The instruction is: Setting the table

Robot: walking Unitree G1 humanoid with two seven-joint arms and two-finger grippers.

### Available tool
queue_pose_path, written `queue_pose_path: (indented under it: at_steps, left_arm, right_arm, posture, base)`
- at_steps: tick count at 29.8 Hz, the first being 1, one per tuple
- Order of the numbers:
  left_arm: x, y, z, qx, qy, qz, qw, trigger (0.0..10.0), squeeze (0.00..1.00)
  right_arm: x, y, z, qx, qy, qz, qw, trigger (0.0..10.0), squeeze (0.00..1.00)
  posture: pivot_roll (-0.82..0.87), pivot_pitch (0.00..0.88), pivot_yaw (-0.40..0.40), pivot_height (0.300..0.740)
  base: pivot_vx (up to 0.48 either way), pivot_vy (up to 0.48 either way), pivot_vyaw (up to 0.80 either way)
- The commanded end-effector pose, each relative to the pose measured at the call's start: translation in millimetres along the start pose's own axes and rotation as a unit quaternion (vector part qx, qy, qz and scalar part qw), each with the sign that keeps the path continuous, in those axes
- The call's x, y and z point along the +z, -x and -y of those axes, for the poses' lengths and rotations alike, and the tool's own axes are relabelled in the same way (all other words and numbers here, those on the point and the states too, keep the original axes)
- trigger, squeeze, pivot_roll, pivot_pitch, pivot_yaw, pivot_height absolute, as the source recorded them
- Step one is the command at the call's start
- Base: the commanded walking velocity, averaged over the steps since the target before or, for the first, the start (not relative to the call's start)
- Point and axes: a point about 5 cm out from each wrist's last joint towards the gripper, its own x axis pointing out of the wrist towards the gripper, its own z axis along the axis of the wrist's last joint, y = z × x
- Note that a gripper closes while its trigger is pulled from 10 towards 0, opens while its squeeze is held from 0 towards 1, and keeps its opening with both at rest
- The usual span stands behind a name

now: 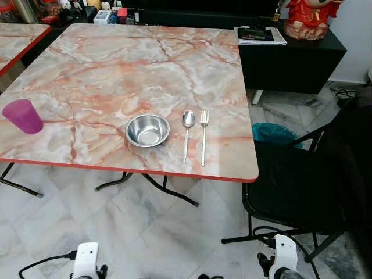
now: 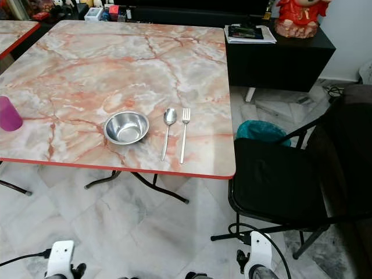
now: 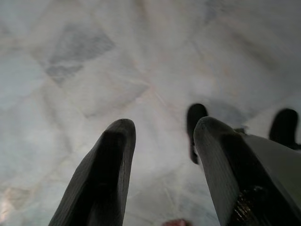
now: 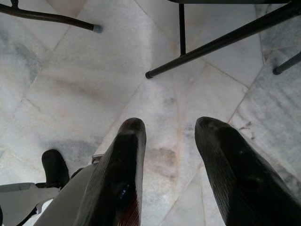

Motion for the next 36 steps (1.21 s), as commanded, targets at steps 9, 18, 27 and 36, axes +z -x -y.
queue_pose_path:
  at_steps: [9, 18, 27, 36]
  left_arm:
    - [9, 6.0, -35.5, 0.123, 0.058, 0.054, 0.989, 10.0, 0.0]
    - [56, 22.8, -68.4, 0.259, 0.088, 0.205, 0.94, 10.0, 0.0]
    - [144, 51.5, -63.9, 0.277, 0.046, 0.383, 0.88, 10.0, 0.0]
    - [261, 96.4, -15.8, 0.125, 0.018, 0.536, 0.835, 10.0, 0.0]
  right_arm:
    - [-5, 1.0, 1.1, 0.002, 0.009, -0.009, 1.0, 10.0, 0.0]
    - [-5, 1.0, 2.1, 0.001, 0.012, -0.009, 1.0, 10.0, 0.0]
    - [-4, 0.8, 2.3, 0.001, 0.018, -0.011, 1.0, 10.0, 0.0]
    - [-4, 0.7, 1.6, 0.001, 0.013, -0.009, 1.0, 10.0, 0.0]
  posture:
    - [0.03, 0.126, -0.013, 0.736]
    - [0.04, 0.129, -0.016, 0.736]
    - [0.04, 0.121, -0.019, 0.736]
    - [0.04, 0.12, -0.012, 0.736]
  base:
    - [0.0, 0.0, 0.0]
    - [0.0, 0.0, 0.0]
    - [0.0, 0.0, 0.0]
    - [0.0, 0.0, 0.0]
